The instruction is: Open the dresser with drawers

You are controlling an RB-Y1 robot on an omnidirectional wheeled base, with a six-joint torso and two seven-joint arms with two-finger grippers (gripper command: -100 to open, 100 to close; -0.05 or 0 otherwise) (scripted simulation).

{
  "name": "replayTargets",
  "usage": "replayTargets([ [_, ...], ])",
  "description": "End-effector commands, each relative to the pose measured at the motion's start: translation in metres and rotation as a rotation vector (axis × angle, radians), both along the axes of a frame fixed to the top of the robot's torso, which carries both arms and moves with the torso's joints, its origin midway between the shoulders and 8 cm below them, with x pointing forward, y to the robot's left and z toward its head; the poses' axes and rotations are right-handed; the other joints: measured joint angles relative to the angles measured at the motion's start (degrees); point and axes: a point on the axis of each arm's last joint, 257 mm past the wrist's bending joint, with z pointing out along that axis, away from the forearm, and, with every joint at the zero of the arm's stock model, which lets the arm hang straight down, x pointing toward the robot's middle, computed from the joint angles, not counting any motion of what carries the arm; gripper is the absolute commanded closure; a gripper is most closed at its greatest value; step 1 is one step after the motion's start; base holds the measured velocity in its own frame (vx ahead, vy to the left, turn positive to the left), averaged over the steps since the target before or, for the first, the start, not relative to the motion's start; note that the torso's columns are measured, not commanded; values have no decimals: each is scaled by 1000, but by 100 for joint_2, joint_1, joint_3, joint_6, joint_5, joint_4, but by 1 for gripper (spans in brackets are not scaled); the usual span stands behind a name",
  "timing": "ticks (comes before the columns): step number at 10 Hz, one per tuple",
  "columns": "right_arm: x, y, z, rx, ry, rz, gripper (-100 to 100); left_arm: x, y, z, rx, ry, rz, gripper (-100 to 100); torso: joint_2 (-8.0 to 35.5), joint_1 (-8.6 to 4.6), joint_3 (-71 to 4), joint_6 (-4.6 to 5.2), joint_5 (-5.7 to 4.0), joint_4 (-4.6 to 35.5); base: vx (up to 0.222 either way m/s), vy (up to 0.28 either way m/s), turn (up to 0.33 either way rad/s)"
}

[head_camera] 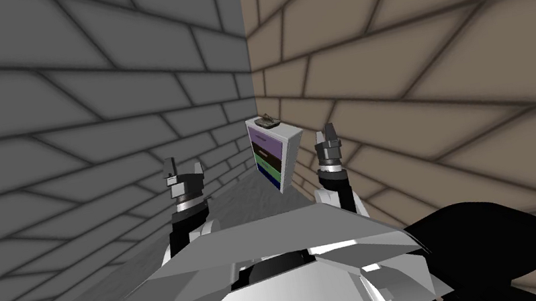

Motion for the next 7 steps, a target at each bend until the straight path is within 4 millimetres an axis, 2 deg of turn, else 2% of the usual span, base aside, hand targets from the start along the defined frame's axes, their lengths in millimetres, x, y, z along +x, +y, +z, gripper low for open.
replayTargets([
  [1,0,0,0,0,0,0,0,0,0,0,0,0,0,0,232,0,-467,0,0,235,0,0,0],
  [7,0,0,0,0,0,0,0,0,0,0,0,0,0,0,2693,0,-5381,0,0,2691,0,0,0],
])
